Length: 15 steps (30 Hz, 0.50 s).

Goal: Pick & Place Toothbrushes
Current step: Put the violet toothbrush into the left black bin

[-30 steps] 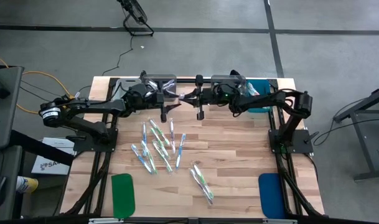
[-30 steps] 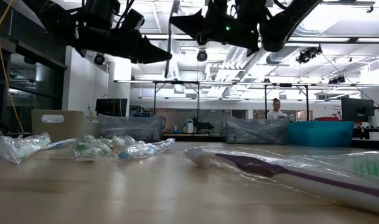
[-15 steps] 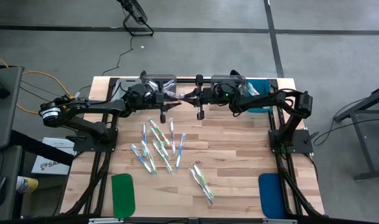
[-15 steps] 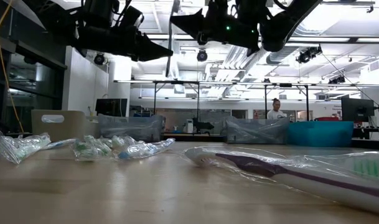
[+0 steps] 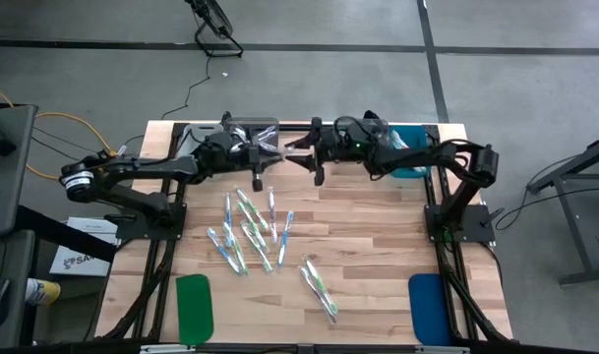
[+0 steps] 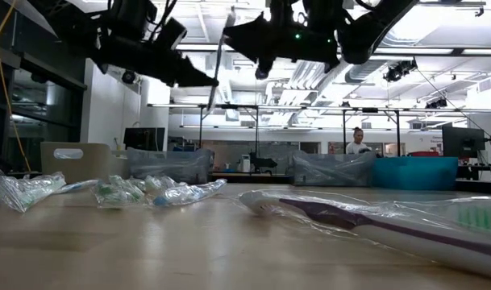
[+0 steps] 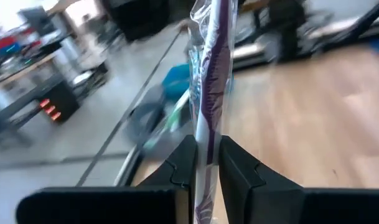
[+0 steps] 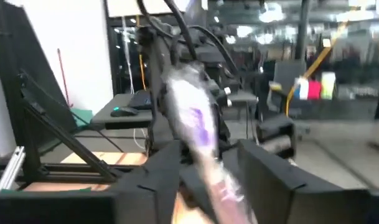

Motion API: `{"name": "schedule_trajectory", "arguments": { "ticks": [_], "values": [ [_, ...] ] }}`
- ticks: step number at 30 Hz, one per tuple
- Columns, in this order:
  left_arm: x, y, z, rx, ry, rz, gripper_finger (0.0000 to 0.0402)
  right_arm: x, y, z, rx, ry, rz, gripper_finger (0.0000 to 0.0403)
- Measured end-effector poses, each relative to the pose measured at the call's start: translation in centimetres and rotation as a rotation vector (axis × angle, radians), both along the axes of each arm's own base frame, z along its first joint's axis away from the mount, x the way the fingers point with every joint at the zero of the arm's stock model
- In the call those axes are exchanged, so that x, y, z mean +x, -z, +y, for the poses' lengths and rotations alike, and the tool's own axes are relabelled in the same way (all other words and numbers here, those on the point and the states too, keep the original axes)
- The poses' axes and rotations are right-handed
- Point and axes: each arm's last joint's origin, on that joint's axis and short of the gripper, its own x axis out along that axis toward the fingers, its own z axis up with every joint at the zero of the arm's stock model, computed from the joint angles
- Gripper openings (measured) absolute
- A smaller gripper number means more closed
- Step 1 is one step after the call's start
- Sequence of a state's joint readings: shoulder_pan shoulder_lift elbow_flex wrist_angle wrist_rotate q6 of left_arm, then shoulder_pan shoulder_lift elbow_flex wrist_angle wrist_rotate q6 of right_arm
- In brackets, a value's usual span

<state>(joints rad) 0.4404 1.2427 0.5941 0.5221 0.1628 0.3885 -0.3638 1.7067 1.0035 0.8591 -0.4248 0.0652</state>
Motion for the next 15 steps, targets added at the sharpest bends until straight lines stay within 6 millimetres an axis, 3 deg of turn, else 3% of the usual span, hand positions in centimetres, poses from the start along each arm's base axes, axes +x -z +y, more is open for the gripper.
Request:
{"name": "schedule_trajectory", "arguments": {
  "ticks": [6,15],
  "values": [
    [-1.8,0.6,2.1,-0.013,-0.234,0.119,0.0038,-1.9,-1.1,-1.1,0.083,0.052,0.129,0.0213],
    [-3.8,1.1,4.9,0.002,-0.492,0.313,0.0038,-3.2,-1.8,-0.9,0.086,0.089,0.225,0.0219]
  ]
}}
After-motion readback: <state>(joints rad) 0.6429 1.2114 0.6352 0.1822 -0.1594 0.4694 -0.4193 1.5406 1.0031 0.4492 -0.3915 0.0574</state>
